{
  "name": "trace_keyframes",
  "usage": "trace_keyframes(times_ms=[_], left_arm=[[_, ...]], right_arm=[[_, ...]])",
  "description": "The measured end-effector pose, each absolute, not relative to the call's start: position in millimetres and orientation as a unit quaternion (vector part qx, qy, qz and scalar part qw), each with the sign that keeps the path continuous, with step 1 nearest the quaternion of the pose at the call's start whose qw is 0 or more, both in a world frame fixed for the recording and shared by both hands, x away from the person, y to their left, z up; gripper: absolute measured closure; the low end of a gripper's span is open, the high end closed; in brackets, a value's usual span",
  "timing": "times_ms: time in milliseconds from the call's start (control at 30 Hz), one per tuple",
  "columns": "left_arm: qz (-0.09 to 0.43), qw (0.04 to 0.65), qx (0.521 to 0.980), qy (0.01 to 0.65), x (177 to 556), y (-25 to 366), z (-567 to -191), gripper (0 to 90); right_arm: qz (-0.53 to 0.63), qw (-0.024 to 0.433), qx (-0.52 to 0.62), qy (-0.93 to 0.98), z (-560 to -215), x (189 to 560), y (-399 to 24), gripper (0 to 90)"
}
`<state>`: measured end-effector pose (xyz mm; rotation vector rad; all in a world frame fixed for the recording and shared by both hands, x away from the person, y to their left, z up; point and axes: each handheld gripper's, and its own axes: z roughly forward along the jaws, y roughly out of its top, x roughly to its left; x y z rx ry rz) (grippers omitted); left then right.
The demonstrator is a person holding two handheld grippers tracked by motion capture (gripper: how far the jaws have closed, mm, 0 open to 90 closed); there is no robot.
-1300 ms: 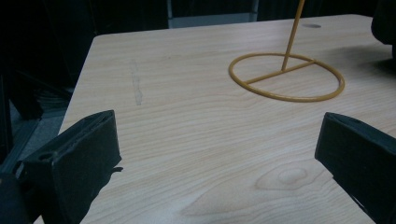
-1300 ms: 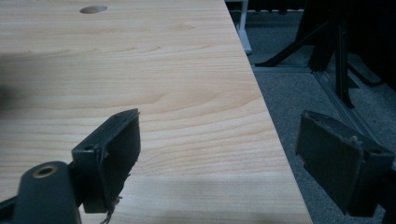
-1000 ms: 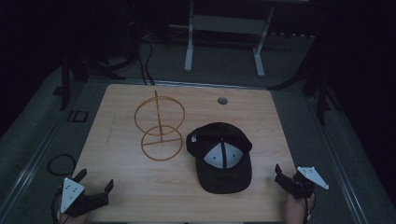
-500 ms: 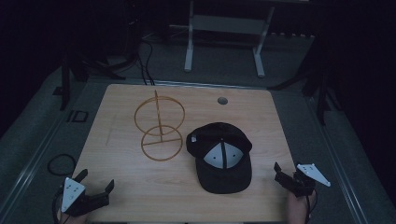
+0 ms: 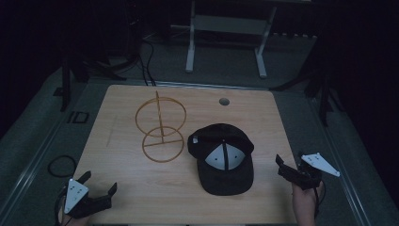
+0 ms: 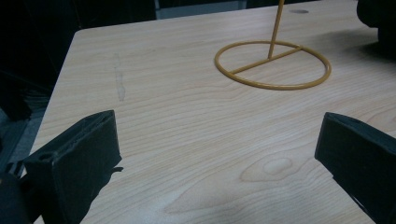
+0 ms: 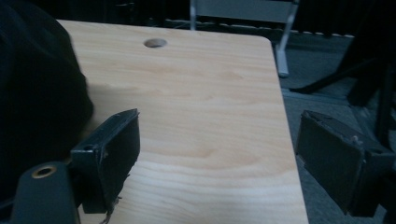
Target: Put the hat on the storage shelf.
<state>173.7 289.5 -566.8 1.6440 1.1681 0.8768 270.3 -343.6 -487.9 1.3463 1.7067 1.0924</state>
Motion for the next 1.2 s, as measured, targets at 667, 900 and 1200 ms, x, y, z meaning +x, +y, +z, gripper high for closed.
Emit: trace_keyframes(times_ms=[667, 900, 1200], left_arm=[[0.324, 0.502, 0.639, 0.485, 170.3, 277.0, -556.4, 0.3], [0.301, 0.475, 0.677, 0.475, 168.3, 274.3, -553.7, 0.3], [0.285, 0.480, 0.689, 0.462, 166.4, 271.1, -550.9, 0.3]], right_arm=[[0.449, 0.290, 0.398, 0.746, -431.5, 287.7, -287.0, 13.2], [0.434, 0.286, 0.362, 0.773, -429.5, 299.6, -259.6, 23.7], [0.407, 0.288, 0.346, 0.795, -445.5, 322.7, -233.4, 38.5]])
